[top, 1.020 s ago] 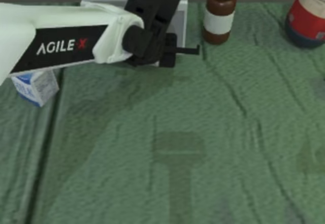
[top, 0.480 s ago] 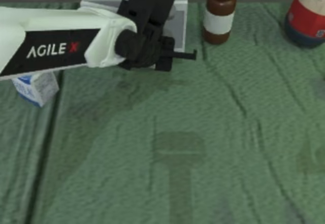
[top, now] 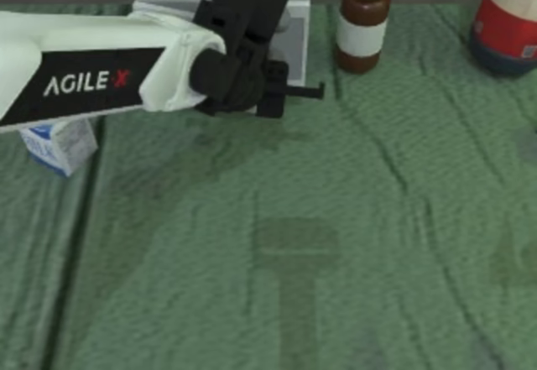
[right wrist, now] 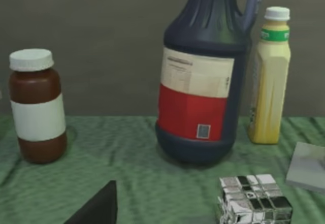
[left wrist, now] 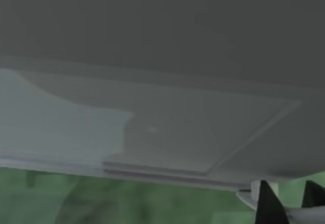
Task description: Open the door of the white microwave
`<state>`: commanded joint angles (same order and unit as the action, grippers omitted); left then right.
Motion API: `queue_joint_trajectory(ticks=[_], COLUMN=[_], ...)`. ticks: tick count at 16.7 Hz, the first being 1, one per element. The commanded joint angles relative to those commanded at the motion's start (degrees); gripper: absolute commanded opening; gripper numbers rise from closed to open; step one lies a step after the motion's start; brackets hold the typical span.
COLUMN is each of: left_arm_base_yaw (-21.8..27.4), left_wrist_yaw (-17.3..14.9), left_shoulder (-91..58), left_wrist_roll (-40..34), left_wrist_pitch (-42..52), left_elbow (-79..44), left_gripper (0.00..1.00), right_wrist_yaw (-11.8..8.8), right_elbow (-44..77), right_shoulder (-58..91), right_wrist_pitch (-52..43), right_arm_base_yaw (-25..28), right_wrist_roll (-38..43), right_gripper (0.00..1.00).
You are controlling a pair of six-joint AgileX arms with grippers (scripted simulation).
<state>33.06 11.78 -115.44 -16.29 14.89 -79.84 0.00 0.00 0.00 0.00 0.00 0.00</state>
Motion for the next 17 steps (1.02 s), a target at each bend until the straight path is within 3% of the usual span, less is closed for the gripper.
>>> queue_joint_trajectory(ticks=[17], left_arm_base_yaw=[0.2], left_wrist_yaw=[-0.8], left_shoulder=[0.1], left_wrist_roll=[0.3], left_wrist_pitch=[-0.1], left_elbow=[0.5], left_gripper=[0.00], right_wrist_yaw=[0.0], right_elbow=[0.0], right_shoulder=[0.0], right_wrist_pitch=[0.0], right_arm_base_yaw=[0.0], right_wrist_roll=[0.0], right_gripper=[1.00])
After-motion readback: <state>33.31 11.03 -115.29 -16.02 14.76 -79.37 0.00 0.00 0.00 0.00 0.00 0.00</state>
